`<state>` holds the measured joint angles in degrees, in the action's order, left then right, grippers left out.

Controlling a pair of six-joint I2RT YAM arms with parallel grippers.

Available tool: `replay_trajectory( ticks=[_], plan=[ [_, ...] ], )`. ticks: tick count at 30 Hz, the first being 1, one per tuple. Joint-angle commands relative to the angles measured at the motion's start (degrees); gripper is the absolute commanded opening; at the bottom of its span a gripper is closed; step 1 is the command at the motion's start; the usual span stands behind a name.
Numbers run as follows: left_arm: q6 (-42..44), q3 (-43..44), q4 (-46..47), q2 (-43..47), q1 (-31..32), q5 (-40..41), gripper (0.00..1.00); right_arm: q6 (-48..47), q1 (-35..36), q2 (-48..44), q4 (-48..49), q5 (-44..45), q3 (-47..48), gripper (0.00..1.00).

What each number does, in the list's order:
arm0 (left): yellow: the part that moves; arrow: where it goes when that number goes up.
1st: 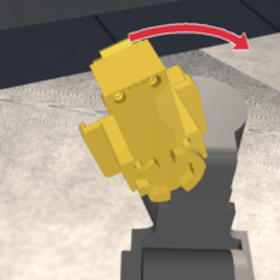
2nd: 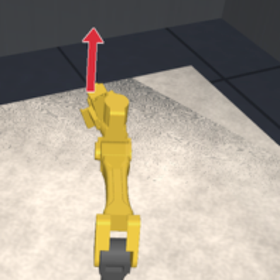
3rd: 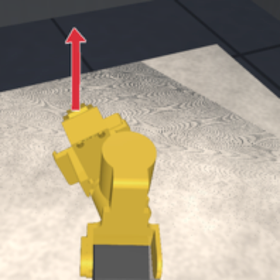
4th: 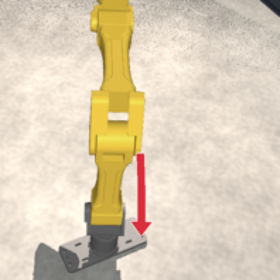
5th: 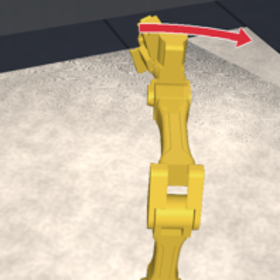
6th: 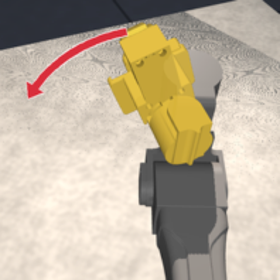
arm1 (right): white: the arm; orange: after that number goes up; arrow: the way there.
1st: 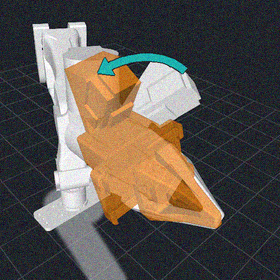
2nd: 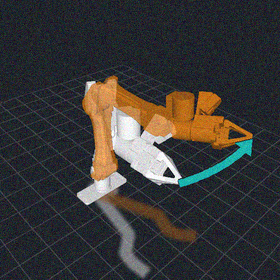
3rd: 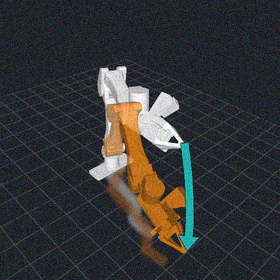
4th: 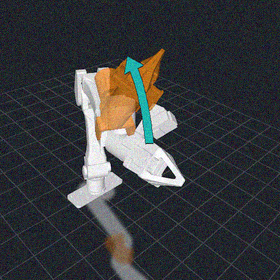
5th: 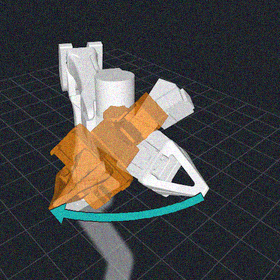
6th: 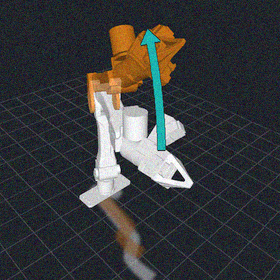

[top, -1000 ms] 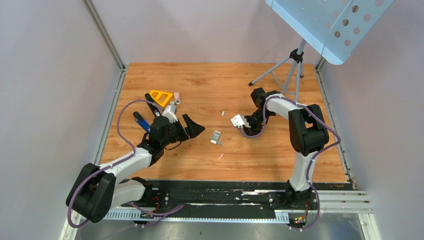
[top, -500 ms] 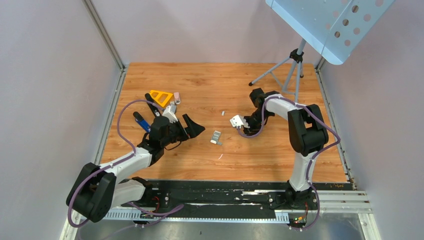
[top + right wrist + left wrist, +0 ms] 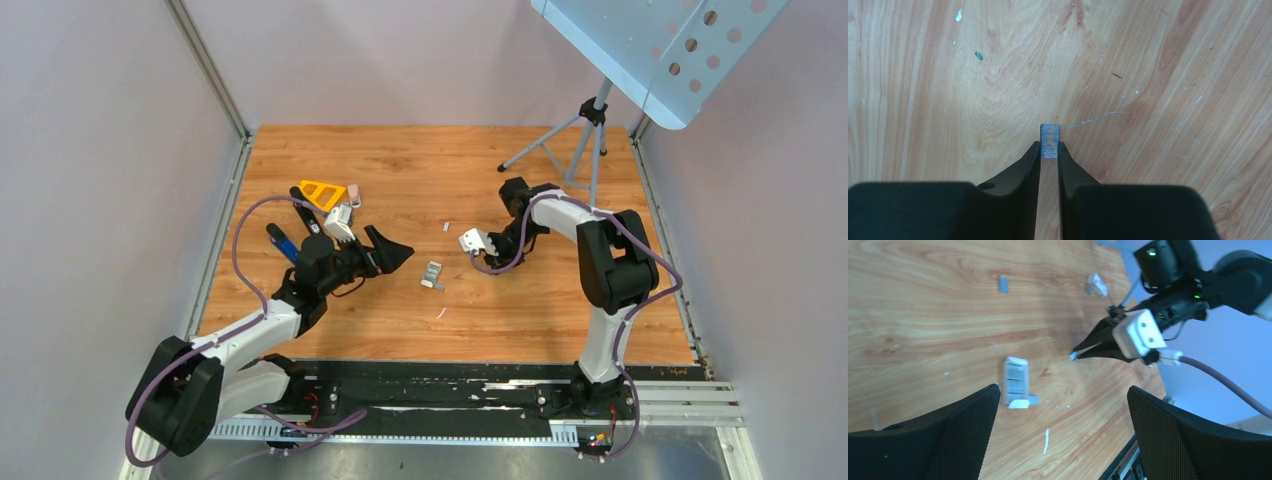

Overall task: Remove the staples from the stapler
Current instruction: Pick up the staple from the center of the board.

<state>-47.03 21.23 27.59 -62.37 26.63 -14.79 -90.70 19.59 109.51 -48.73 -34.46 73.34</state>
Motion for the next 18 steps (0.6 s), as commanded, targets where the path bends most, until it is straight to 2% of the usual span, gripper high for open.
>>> replay_trajectory(
  ticks=[1, 5, 10, 18],
  plan=[
    [4.0, -1.6, 7.7, 3.9, 3.2, 0.5, 1.0, 8.2, 0.8, -0.2, 2.7, 2.0, -2.1, 0.16],
    [6.6, -3.7, 13.5, 6.3, 5.5, 2.0, 1.0, 17.6, 0.7, -1.8, 3.9, -0.3, -2.1, 0.13],
    [3.6, -8.2, 28.8, 5.1, 5.6, 1.1, 1.0, 28.8, 0.3, -4.6, 4.2, -5.5, -2.6, 0.12],
    [-1.5, -6.6, 37.9, 0.2, 6.0, -2.9, 1.0, 47.2, -0.4, -10.3, 4.3, -23.2, -0.8, 0.12]
  ],
)
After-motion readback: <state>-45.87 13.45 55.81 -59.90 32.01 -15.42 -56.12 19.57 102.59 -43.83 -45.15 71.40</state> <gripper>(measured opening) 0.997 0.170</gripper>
